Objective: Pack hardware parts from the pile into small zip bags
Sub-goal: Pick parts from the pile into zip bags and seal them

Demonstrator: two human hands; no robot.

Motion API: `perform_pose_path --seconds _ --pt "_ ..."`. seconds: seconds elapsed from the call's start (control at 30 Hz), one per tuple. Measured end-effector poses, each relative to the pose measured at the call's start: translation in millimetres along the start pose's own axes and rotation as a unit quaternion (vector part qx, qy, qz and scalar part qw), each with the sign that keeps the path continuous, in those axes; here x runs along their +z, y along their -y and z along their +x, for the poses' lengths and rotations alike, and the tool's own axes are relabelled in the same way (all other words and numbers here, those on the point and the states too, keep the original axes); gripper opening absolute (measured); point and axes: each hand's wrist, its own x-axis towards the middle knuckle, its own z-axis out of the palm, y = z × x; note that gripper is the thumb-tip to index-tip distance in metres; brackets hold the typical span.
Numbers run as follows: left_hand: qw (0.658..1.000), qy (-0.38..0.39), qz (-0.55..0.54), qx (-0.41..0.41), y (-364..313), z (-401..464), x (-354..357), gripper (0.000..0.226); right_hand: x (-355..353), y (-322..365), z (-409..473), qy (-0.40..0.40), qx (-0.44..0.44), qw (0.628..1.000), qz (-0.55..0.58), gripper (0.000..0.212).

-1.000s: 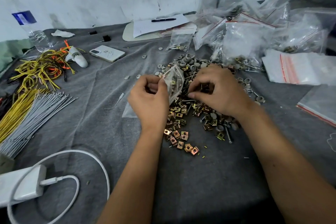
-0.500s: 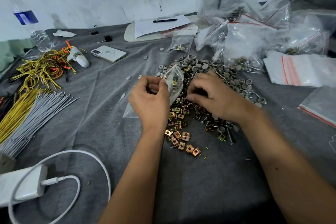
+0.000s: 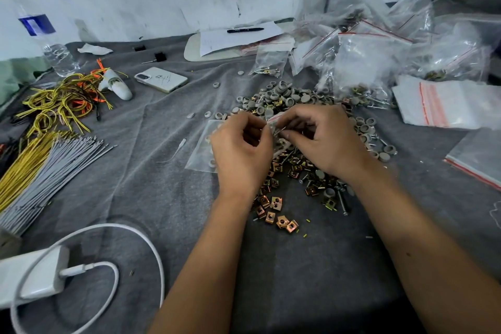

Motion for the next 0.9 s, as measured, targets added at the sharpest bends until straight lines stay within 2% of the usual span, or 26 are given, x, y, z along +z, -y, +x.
perform_pose_path --seconds 0.17,0.4,0.57,0.77,0.83,0.9 --pt "1.000 -0.006 -0.023 -0.007 -0.2 0.9 0.1 0.015 2.4 -0.3 -0.2 -0.002 0.033 0.999 0.008 0.016" --pt "0.997 -0.019 -0.054 -0.045 -0.2 1.5 -0.2 0.015 1.0 2.0 0.1 -0.015 0.001 0.999 -0.035 0.016" --pt "0.996 -0.020 -0.059 -0.062 -0.8 1.9 -0.1 0.021 3.6 2.3 -0.1 -0.023 0.028 0.999 0.003 0.014" --pt "0.983 -0.123 -0.080 -0.114 -0.6 4.7 -6.2 0.018 1.4 0.9 0.3 -0.069 0.023 0.997 0.004 0.010" --pt "0.975 -0.155 -0.085 -0.135 -0.4 6.1 -8.3 0.016 -1.1 -0.9 -0.7 -0.030 0.013 0.999 -0.015 0.011" --pt "0.966 -0.182 -0.095 -0.155 0.1 7.6 -9.5 0.015 -1.8 -1.7 -1.7 0.060 -0.006 0.997 -0.044 0.012"
